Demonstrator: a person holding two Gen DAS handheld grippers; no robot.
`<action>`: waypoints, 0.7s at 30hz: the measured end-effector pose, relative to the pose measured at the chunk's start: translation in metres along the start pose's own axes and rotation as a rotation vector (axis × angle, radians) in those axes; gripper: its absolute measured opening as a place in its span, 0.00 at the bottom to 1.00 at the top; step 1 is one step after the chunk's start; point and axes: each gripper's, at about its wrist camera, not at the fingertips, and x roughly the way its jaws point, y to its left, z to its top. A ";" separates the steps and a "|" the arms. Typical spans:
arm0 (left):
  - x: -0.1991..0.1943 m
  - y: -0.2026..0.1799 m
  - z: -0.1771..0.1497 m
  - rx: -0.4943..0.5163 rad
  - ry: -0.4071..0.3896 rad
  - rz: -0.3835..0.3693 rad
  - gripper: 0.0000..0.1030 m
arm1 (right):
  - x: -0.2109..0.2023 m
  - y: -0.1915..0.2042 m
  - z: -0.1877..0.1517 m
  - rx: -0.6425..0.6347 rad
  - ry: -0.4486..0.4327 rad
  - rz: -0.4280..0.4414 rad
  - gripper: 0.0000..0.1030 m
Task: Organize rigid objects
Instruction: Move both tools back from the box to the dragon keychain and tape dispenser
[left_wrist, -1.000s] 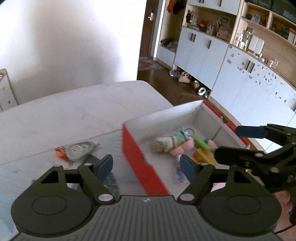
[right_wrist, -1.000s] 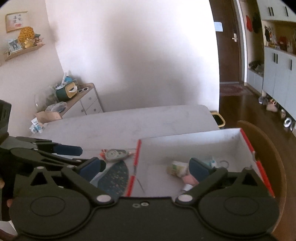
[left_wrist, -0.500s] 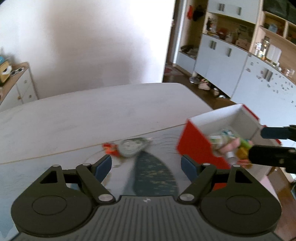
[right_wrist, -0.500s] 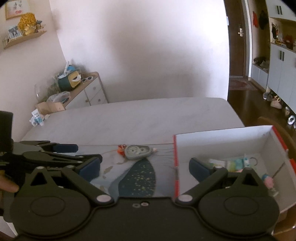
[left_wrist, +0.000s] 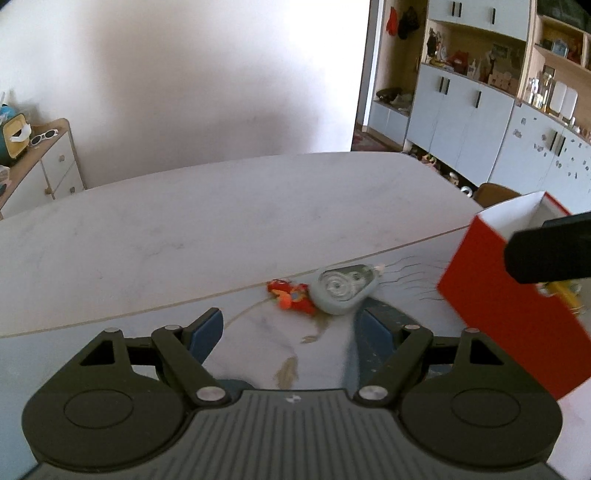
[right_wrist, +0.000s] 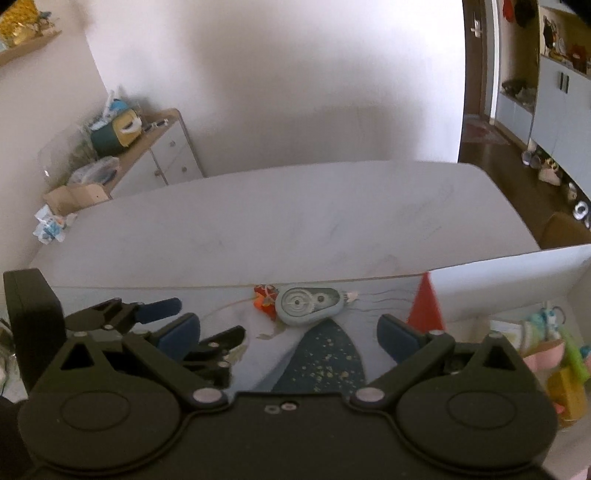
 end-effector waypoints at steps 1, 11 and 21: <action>0.006 0.003 -0.001 0.005 0.002 0.001 0.80 | 0.006 0.001 0.001 0.010 0.010 -0.009 0.99; 0.048 0.019 0.000 0.018 0.031 -0.025 0.80 | 0.062 0.006 0.015 0.130 0.095 -0.096 0.97; 0.074 0.025 0.004 0.042 0.018 -0.068 0.80 | 0.115 -0.003 0.034 0.236 0.166 -0.207 0.90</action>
